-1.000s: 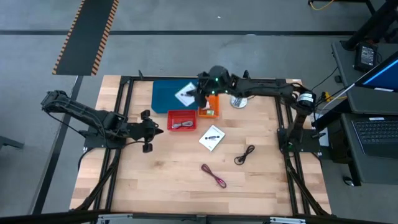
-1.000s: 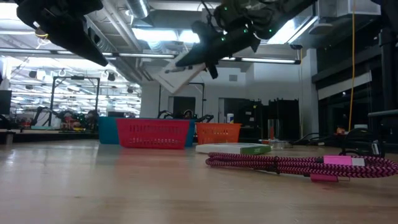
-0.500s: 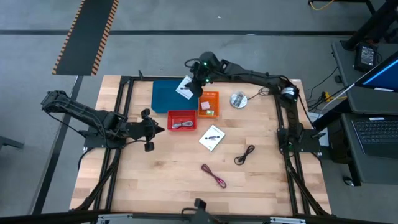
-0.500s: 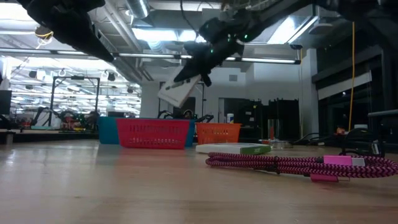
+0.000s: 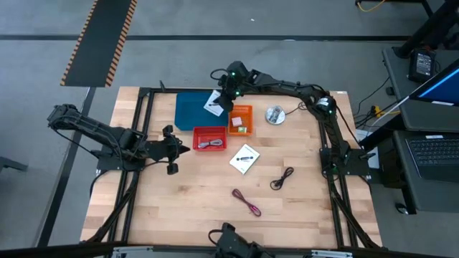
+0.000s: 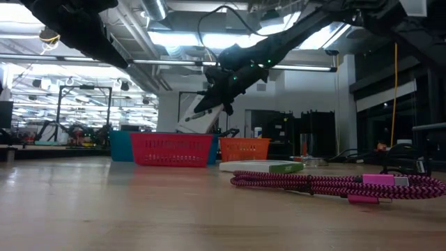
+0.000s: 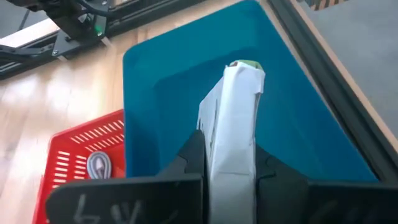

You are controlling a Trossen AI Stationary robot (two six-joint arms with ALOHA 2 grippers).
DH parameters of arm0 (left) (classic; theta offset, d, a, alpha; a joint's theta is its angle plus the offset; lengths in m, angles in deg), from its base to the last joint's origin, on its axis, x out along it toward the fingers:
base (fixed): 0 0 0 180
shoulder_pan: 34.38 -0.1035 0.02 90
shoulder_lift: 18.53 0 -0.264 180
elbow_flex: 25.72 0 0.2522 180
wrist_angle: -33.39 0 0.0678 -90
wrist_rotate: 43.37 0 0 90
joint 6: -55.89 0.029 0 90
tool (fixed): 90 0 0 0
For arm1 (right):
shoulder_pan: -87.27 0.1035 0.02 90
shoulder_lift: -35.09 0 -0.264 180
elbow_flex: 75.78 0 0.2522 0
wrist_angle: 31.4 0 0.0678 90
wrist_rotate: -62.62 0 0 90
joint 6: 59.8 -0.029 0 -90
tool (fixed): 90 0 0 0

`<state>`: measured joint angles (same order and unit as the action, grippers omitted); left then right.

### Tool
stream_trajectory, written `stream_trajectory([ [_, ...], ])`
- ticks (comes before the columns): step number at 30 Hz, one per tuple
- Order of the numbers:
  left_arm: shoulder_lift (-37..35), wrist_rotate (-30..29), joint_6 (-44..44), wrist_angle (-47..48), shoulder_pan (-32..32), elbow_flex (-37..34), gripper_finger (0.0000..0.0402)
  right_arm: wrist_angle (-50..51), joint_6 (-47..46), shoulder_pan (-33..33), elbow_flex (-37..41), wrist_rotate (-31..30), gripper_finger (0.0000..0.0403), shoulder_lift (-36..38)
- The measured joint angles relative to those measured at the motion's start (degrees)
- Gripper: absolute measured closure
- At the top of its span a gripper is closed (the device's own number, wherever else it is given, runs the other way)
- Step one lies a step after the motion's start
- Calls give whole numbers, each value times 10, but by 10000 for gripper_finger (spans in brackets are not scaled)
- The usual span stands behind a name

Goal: Pick and place items into bin
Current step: Put the left card reader box into the blue bin

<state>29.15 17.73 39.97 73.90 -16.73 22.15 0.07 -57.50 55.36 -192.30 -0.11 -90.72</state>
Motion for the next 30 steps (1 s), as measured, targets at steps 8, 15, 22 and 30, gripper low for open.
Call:
stream_trajectory([
  [8,0,0,0,0,0,0,396,-6,5,4,0,-1,373,-17],
  [15,0,0,0,0,0,0,394,-4,-3,6,1,-6,318,-18],
  [22,0,0,0,0,0,0,395,-6,-2,10,1,-8,291,-18],
  [30,0,0,-13,0,0,0,396,-39,46,6,-5,-53,287,-15],
])
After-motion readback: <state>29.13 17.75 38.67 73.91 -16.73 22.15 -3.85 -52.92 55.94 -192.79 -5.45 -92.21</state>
